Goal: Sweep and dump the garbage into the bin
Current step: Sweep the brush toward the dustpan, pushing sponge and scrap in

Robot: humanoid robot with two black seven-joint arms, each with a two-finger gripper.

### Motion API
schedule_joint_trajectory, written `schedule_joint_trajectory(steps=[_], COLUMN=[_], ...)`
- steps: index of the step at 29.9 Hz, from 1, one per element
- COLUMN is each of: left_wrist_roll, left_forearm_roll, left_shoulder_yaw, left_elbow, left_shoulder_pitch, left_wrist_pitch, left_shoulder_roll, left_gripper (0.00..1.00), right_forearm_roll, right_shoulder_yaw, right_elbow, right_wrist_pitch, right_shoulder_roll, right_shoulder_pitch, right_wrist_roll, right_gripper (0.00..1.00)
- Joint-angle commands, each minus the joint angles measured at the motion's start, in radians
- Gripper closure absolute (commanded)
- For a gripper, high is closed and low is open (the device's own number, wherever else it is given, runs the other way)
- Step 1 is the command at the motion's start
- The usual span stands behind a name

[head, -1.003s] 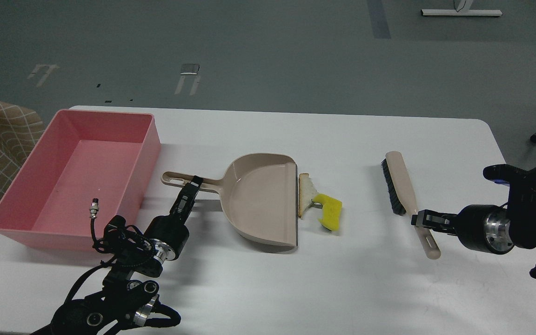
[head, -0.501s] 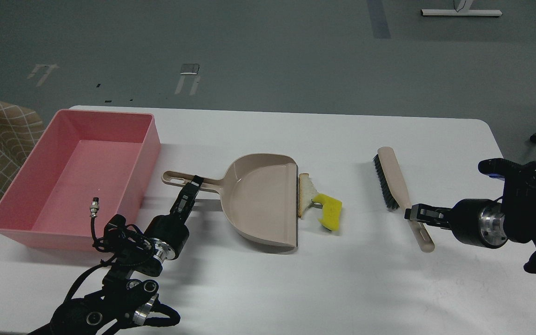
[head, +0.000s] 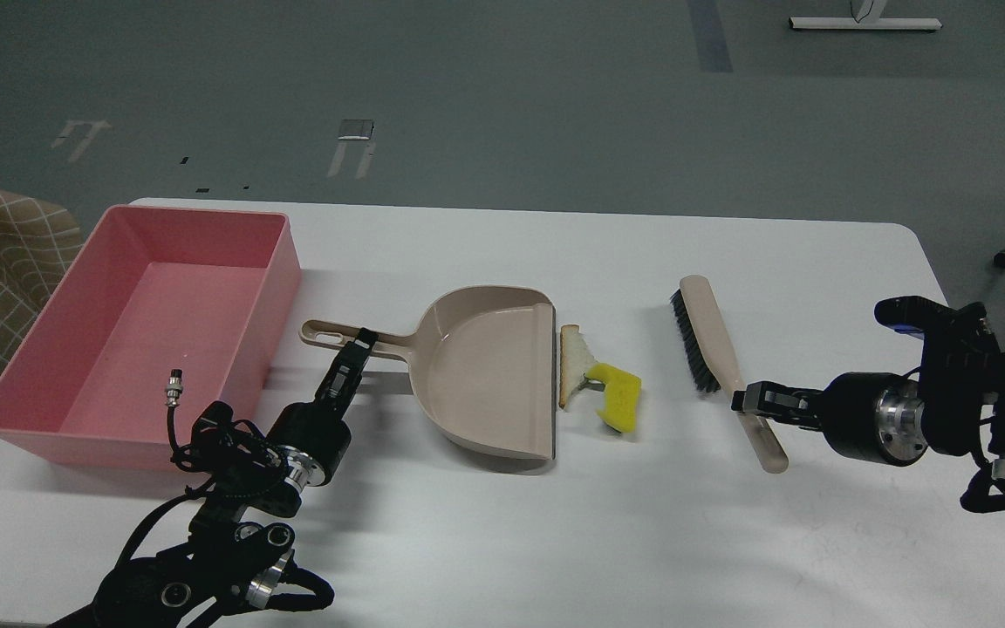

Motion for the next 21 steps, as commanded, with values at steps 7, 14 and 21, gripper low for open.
schedule_joint_trajectory(steps=[7, 14, 21], left_wrist_roll=[0.0, -0.002, -0.002], left_forearm_roll=[0.0, 0.0, 0.0], left_shoulder_yaw=[0.0, 0.0, 0.0], left_elbow=[0.0, 0.0, 0.0], left_shoulder_pitch=[0.0, -0.001, 0.0], left_wrist_pitch=[0.0, 0.0, 0.0], left_shoulder_roll=[0.0, -0.002, 0.0], left_gripper=[1.0, 1.0, 1.0], right_forearm_roll=[0.071, 0.084, 0.104], right_shoulder_yaw=[0.002, -0.001, -0.006], right_elbow=[0.052, 0.069, 0.069], right_wrist_pitch=[0.0, 0.0, 0.0], right_shoulder_roll=[-0.01, -0.017, -0.012], right_shoulder_pitch=[-0.006, -0.017, -0.018], right_wrist_roll=[-0.052, -0.055, -0.055], right_gripper=[1.0, 1.0, 1.0])
